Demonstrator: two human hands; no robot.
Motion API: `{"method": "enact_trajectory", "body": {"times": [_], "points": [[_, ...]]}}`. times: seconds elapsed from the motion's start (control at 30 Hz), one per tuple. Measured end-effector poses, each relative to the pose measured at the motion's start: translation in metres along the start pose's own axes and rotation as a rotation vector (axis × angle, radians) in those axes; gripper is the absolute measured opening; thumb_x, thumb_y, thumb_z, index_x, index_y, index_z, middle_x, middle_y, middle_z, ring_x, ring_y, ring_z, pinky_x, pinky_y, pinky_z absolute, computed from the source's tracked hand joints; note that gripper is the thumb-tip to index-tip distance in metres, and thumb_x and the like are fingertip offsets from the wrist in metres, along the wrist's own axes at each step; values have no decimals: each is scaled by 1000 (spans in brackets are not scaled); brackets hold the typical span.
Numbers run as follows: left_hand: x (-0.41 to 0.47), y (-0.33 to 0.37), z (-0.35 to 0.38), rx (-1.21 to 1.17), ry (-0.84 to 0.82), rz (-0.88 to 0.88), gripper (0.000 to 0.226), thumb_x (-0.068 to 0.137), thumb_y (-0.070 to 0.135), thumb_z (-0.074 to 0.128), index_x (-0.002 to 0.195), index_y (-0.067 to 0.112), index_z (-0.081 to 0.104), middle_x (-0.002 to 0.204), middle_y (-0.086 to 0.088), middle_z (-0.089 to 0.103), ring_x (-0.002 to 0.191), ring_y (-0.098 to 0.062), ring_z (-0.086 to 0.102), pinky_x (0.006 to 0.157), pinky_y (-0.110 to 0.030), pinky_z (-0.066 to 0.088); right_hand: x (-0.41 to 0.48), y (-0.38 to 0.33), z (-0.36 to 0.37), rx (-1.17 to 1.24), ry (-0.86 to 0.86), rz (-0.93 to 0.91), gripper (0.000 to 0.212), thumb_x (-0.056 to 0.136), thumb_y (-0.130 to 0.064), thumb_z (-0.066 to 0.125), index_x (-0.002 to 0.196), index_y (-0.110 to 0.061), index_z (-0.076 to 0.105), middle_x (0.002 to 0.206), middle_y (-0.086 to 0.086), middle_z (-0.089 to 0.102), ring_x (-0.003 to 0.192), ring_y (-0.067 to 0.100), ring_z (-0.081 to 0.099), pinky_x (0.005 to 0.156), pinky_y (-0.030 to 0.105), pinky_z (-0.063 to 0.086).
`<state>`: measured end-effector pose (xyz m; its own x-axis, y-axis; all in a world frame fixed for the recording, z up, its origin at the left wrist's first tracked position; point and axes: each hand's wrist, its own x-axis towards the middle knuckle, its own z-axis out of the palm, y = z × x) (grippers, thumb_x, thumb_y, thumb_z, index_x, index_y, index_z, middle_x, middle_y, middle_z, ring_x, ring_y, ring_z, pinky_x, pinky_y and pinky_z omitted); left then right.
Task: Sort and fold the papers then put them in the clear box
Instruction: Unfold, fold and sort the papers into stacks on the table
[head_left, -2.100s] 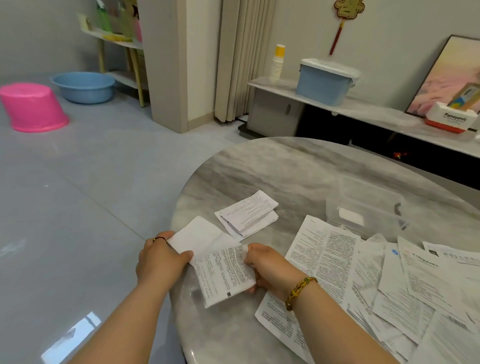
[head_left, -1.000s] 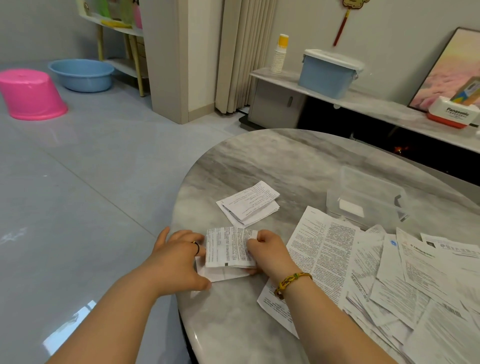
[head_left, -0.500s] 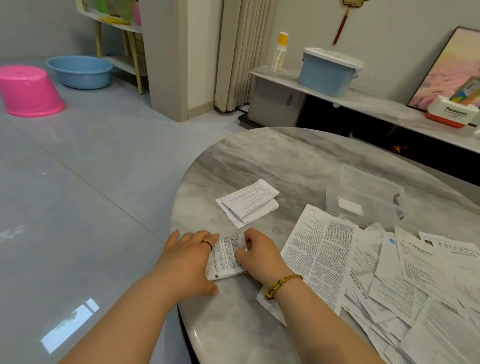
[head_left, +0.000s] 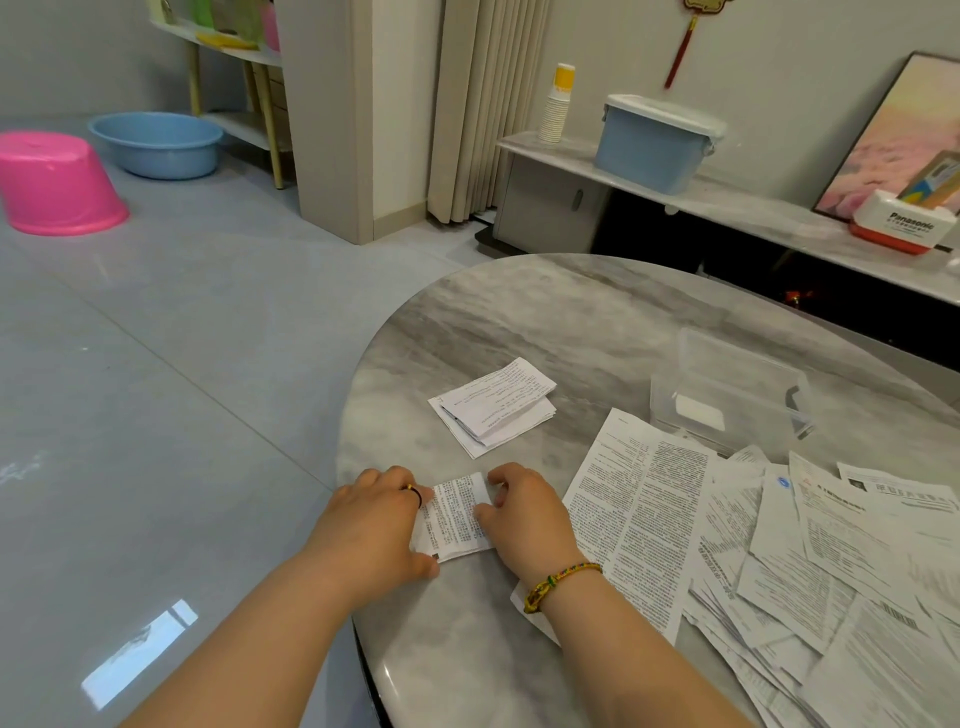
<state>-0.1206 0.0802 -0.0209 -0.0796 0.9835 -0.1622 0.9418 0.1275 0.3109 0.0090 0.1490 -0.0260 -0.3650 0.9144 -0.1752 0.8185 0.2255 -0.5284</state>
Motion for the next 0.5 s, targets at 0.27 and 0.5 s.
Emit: {"method": "enact_trajectory", "body": {"times": [0.27, 0.5], "points": [[4, 8, 3, -28, 52, -71, 72, 80, 48, 60, 141, 24, 30, 135, 9, 35, 128, -13, 30, 100, -24, 33, 6, 5, -7, 106, 76, -40, 34, 87, -16, 54, 121, -13, 51, 95, -4, 45, 84, 10, 45, 72, 18, 34], [4, 16, 3, -16, 102, -111, 73, 80, 55, 56, 141, 23, 31, 136, 7, 36, 128, -15, 32, 103, -24, 29, -19, 35, -32, 171, 180, 5, 28, 90, -16, 53, 117, -14, 54, 92, -4, 50, 80, 10, 47, 71, 18, 34]]}}
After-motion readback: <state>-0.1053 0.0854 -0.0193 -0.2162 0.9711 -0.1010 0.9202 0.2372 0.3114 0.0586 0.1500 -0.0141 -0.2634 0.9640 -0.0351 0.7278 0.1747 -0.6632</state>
